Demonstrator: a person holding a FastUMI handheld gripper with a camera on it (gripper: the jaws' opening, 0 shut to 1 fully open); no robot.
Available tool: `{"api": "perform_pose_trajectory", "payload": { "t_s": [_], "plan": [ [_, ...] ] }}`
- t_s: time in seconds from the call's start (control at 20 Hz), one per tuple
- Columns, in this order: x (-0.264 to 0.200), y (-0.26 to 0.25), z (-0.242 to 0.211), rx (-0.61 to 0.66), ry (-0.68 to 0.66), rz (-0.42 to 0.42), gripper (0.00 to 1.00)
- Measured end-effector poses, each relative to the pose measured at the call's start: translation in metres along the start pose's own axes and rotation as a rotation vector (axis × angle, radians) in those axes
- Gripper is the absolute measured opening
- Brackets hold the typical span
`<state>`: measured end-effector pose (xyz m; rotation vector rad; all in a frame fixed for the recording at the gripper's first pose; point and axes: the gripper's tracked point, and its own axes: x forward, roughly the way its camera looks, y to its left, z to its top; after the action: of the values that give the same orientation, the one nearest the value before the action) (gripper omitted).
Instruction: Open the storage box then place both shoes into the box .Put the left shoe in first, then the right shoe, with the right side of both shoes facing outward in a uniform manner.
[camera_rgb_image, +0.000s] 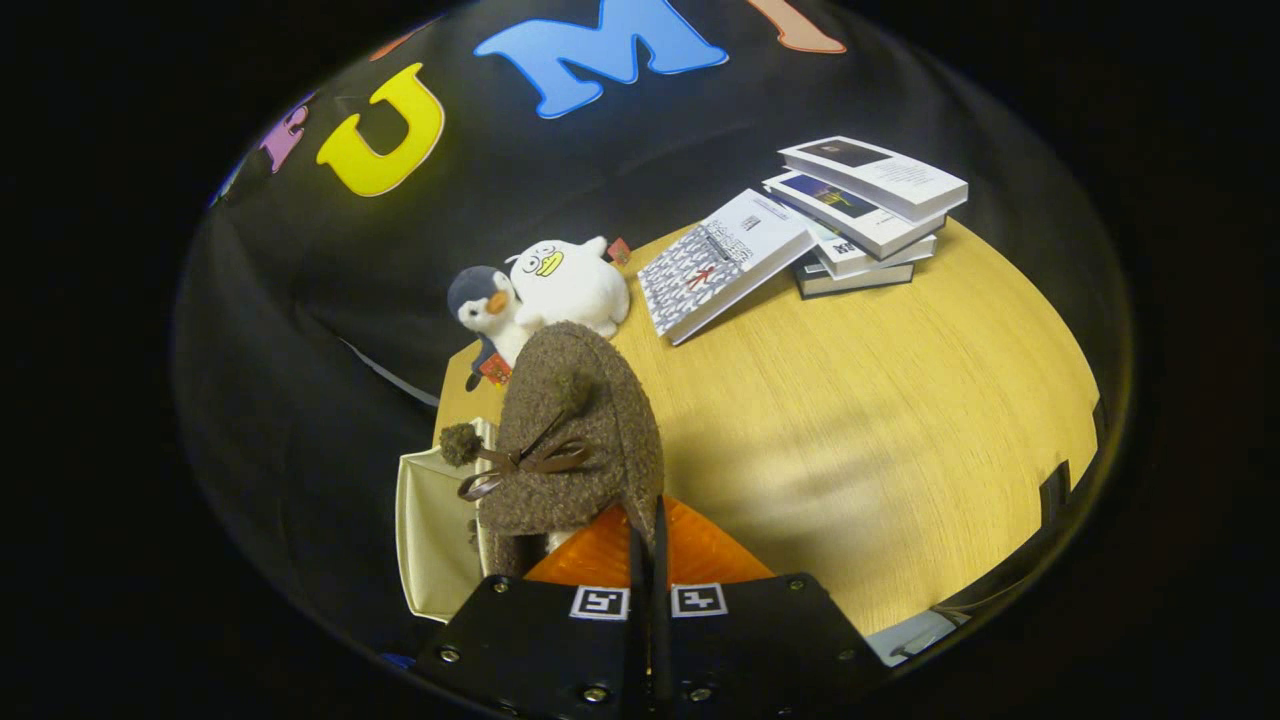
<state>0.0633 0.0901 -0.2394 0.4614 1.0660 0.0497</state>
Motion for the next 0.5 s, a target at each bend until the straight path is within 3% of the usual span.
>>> {"api": "perform_pose_trajectory", "payload": {
  "t_s": [0.5],
  "plan": [
    [0.009,0.106,-0.017,-0.064,0.010,0.113,0.01]
  ]
}}
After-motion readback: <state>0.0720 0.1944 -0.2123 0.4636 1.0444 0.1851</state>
